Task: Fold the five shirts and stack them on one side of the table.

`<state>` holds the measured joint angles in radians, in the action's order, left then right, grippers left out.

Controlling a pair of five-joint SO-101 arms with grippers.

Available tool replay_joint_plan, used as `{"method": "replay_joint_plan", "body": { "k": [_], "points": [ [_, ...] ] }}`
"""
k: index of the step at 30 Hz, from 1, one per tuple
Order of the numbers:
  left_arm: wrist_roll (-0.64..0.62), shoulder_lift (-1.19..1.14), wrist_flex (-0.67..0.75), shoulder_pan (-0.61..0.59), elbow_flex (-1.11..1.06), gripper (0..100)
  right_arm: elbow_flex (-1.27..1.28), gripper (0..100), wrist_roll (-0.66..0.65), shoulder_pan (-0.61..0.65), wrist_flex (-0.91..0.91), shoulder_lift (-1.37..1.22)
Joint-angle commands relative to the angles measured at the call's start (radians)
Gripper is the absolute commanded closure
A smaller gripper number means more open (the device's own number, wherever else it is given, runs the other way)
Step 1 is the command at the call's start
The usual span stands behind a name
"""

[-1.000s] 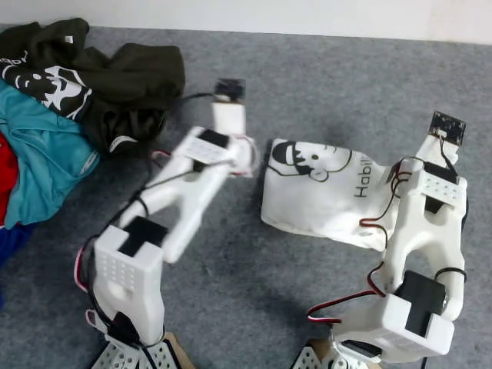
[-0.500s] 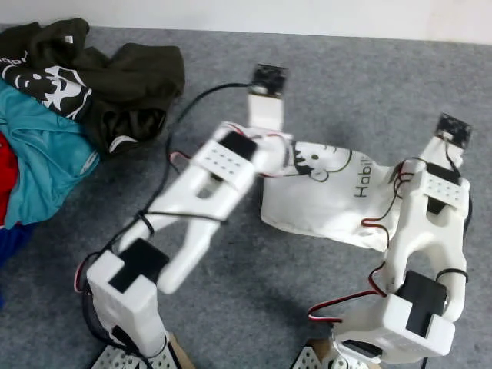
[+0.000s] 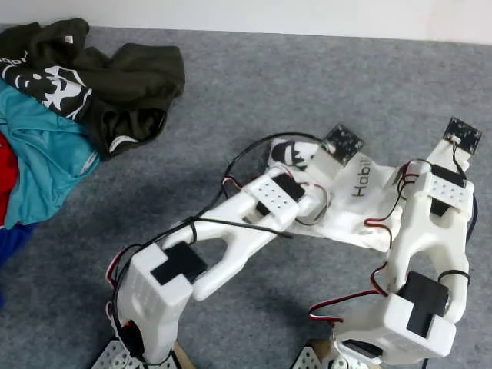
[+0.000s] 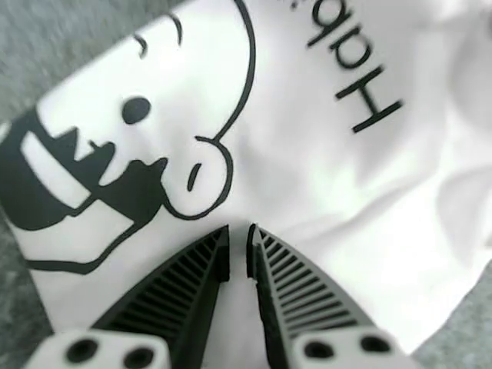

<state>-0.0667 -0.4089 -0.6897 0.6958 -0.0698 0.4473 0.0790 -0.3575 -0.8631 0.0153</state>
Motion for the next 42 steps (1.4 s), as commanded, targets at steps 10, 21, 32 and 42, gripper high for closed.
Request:
{"method": "replay_joint_plan", "body": {
  "k": [10,21,32,42],
  "points": [
    [0.009,0.053,-0.068,-0.274,-0.004,93,-0.012,98.1,0.003,-0.010,0.018,0.045],
    [0.009,0.067,-0.187,-0.343,-0.005,93,-0.016,98.0,0.003,0.008,0.018,0.045],
    [0.008,0.071,-0.180,-0.503,-0.062,92,-0.013,97.5,0.006,0.113,0.018,0.044],
    [0.003,0.081,-0.186,-0.390,-0.056,90,-0.018,79.8,0.012,0.263,0.013,0.045]
  ]
}}
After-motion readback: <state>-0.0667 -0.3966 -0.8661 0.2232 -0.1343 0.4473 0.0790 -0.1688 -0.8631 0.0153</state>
